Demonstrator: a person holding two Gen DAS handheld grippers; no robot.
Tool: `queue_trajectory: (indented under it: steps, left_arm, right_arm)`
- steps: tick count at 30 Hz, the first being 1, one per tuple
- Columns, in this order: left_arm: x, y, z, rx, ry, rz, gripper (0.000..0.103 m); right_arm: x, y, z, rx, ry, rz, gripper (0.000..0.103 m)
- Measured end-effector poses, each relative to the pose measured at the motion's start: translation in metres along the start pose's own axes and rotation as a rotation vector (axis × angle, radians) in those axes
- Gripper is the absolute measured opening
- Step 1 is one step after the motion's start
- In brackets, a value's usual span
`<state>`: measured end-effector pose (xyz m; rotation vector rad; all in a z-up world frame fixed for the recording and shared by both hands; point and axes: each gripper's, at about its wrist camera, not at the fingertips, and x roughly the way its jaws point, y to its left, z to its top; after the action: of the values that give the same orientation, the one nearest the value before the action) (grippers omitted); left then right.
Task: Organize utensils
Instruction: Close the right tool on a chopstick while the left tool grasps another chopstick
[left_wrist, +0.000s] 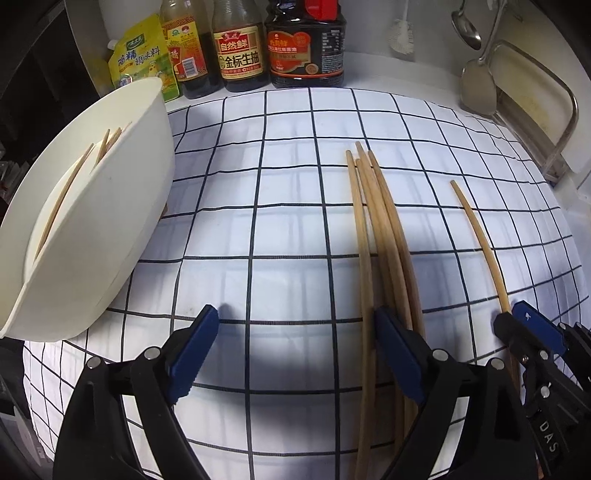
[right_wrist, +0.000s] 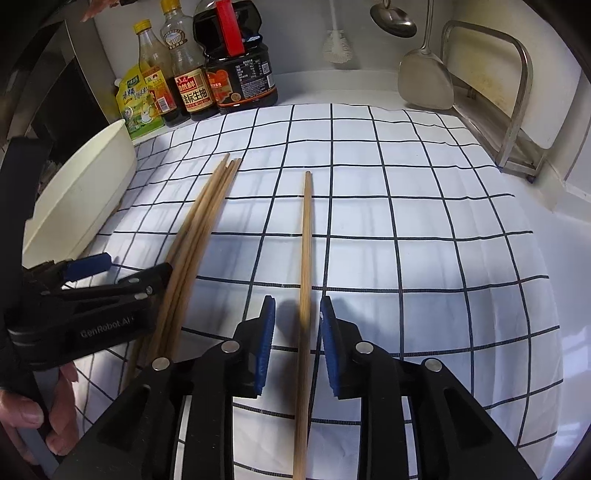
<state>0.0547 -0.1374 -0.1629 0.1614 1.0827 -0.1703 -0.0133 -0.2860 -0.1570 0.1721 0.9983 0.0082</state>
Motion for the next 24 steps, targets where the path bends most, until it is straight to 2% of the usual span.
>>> queue_trajectory:
  steps: [6,8,9,10,11,12,14,15,19,24]
  left_arm:
    - [0.004,0.003,0.006,-0.023,-0.001,0.003,0.087]
    - [0.003,0.002,0.006,-0.021,-0.007,-0.011,0.082]
    - [0.002,0.001,0.006,-0.015,-0.012,-0.022,0.074]
    - [0.0,-0.001,0.006,-0.005,-0.017,-0.038,0.064]
    - [-0.002,-0.004,0.006,0.004,-0.021,-0.041,0.053]
    - [-0.004,-0.006,0.006,0.016,-0.023,-0.047,0.046]
    - [-0.006,-0.01,0.006,0.028,-0.022,-0.063,0.017]
    - [-0.007,-0.01,0.006,0.033,-0.018,-0.071,0.01]
    - [-0.011,-0.005,0.005,0.025,0.0,-0.094,0.007]
    - [-0.042,0.011,0.011,0.013,-0.051,-0.13,0.007]
  right_arm:
    - [0.003,0.007,0.0,-0.056,-0.002,-0.053,0.024]
    - [0.004,0.009,-0.001,-0.072,0.0,-0.051,0.024]
    - [0.004,0.01,-0.001,-0.074,0.001,-0.047,0.024]
    - [0.004,0.01,-0.001,-0.074,0.001,-0.048,0.019]
    - [0.004,0.01,-0.001,-0.072,0.002,-0.055,0.008]
    - [0.004,0.009,-0.001,-0.067,0.004,-0.056,0.007]
    - [0.004,0.006,0.0,-0.048,0.01,-0.037,0.006]
    - [0.004,0.004,0.0,-0.036,0.012,-0.028,0.006]
    - [0.001,0.002,0.001,0.013,0.024,-0.001,0.006]
    - [-0.019,0.011,0.009,0.046,-0.001,0.019,0.006]
